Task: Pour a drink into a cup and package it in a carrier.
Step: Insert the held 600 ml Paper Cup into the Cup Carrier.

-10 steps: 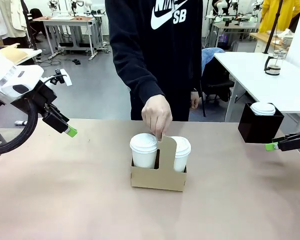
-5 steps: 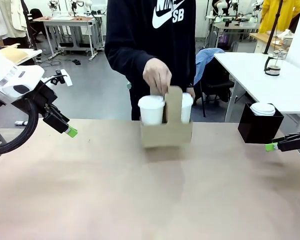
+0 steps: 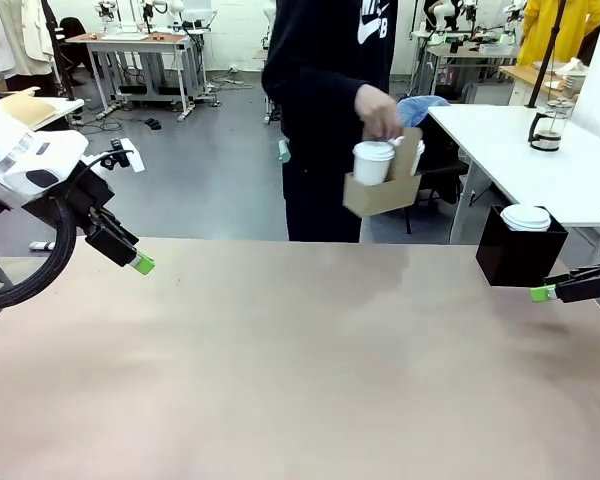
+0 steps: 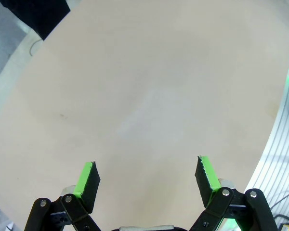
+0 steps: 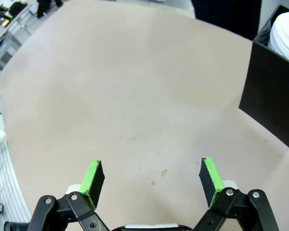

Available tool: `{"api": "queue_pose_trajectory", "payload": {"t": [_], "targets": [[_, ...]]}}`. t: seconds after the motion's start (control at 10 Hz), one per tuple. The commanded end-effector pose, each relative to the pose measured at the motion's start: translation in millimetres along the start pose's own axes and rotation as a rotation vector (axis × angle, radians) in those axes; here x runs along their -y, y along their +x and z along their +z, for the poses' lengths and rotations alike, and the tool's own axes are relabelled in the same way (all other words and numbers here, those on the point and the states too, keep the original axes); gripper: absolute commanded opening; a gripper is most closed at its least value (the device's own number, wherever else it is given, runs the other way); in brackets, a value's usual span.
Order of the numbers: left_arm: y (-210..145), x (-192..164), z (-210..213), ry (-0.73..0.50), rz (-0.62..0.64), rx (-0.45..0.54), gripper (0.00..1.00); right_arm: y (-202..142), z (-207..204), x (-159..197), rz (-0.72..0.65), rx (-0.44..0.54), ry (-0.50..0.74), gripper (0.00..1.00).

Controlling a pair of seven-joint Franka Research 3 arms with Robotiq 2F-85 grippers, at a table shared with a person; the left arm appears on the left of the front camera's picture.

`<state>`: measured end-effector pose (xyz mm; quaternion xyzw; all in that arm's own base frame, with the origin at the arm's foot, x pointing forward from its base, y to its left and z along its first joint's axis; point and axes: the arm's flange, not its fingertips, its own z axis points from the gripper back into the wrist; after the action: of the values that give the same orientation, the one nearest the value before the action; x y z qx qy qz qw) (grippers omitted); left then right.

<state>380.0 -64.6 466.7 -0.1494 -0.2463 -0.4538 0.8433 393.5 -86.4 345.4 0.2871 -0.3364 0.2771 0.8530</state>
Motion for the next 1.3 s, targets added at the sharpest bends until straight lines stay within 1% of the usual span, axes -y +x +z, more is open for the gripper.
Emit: {"api": "queue_pose_trajectory", "payload": {"t": [0.0,1.2], "targets": [[0.0,-0.4,-1.5,-0.005,0.015,0.010,1.00,-1.3,1.7,0.5,0.000,-0.003,0.006,1.00],[0.0,-0.4,-1.5,-0.005,0.015,0.010,1.00,-1.3,1.7,0.5,0.000,-0.003,0.006,1.00]]}}
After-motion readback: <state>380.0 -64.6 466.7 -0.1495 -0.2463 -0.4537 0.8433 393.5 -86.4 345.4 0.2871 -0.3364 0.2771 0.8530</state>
